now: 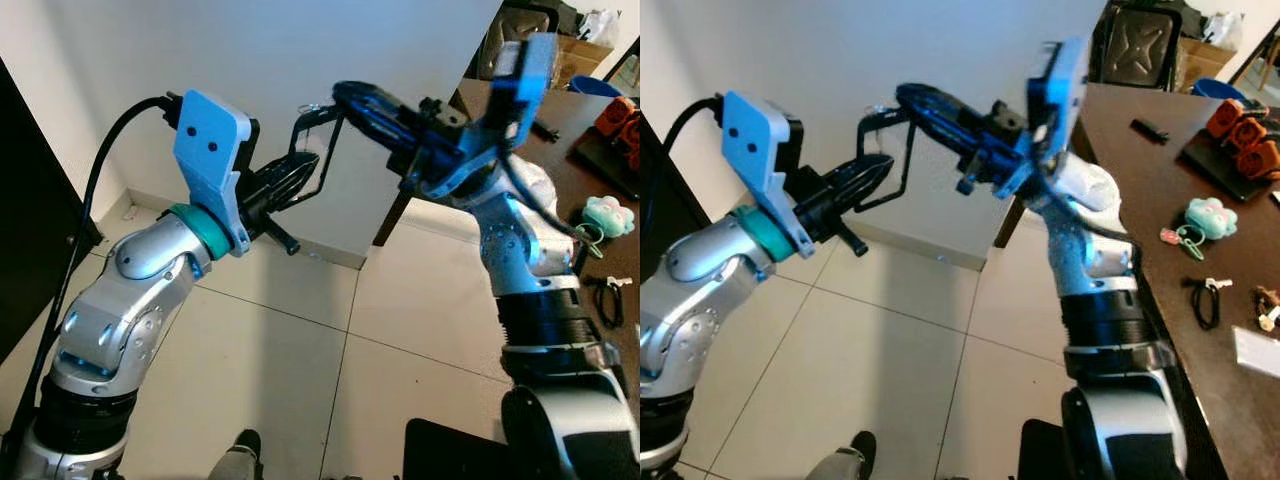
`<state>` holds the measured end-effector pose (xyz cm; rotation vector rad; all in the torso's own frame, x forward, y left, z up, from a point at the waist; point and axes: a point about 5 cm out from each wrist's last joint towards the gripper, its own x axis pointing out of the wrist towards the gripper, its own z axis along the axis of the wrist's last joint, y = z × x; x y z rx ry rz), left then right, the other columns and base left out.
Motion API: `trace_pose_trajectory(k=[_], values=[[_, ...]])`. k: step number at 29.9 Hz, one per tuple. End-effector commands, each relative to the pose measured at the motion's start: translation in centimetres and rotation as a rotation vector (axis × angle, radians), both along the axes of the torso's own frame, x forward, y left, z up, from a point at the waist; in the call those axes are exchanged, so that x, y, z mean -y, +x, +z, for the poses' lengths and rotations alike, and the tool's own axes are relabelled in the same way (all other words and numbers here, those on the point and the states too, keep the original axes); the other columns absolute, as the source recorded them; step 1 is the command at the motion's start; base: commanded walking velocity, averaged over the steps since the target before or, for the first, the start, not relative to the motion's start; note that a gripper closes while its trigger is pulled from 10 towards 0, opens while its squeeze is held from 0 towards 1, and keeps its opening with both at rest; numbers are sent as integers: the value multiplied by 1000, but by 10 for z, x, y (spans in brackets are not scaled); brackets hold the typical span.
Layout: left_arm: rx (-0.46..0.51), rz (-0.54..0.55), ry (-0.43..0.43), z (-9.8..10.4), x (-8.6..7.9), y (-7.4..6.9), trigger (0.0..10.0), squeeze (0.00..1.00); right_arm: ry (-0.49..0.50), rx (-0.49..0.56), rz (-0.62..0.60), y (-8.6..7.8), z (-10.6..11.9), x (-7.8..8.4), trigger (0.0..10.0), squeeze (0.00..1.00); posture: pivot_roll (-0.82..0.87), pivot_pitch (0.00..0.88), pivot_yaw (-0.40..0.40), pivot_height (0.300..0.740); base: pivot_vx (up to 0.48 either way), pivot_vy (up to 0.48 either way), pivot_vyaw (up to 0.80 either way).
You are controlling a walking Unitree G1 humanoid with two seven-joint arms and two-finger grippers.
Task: Hang keys on a hook
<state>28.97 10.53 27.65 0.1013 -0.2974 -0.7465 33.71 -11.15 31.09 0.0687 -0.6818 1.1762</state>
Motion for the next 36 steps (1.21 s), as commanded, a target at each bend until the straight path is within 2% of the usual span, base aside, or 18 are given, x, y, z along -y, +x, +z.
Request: trace_pose_trajectory(k=[1, 2, 5, 8, 11, 12, 15, 16, 24, 33, 34, 36], values=[[20, -23, 15, 2, 5, -3, 4392, 0, 42, -19, 18, -2, 0, 4, 0, 0, 101, 80, -54, 740, 0, 0, 0], [20, -25, 16, 2, 6, -3, 9333, 0, 56, -33, 39, -3, -3, 1, 0, 0, 95, 83, -53, 740, 0, 0, 0], [20, -25, 15, 2, 7, -3, 9882, 0, 81, -60, 79, -6, -8, -4, 0, 0, 96, 85, -56, 740, 0, 0, 0], [20, -25, 15, 2, 8, -3, 10000, 0, 88, -68, 90, -7, -9, -5, 0, 0, 96, 85, -56, 740, 0, 0, 0], [21, -19, 13, 2, 7, -3, 10000, 0, 33, -64, 93, -8, -16, -9, 0, 0, 97, 85, -57, 740, 0, 0, 0], [21, -17, 13, 2, 7, -3, 10000, 0, 20, -67, 62, -6, -17, -9, 4314, 0, 97, 86, -58, 740, 0, 0, 0], [21, -16, 12, 2, 7, -3, 10000, 0, 16, -72, 41, -4, -18, -9, 4314, 0, 97, 86, -58, 740, 0, 0, 0], [21, -15, 12, 2, 7, -3, 10000, 0, 15, -67, 24, -3, -15, -6, 10000, 1000, 100, 86, -59, 740, 0, 0, 0], [19, -12, 11, 2, 6, -3, 10000, 0, -6, -6, 20, -6, -2, 6, 10000, 1000, 100, 88, -61, 740, 0, 0, 0], [18, -18, 10, 2, 7, -4, 10000, 0, -76, 9, 69, -13, -8, -2, 10000, 1000, 97, 90, -58, 740, 0, 0, 0], [18, -19, 11, 2, 7, -4, 10000, 0, -105, 13, 62, -13, -10, -4, 10000, 0, 97, 93, -55, 740, 0, 0, 0], [17, -21, 12, 3, 7, -4, 10000, 0, -144, 23, 26, -9, -11, -6, 10000, 0, 97, 94, -55, 740, 0, 0, 0]])
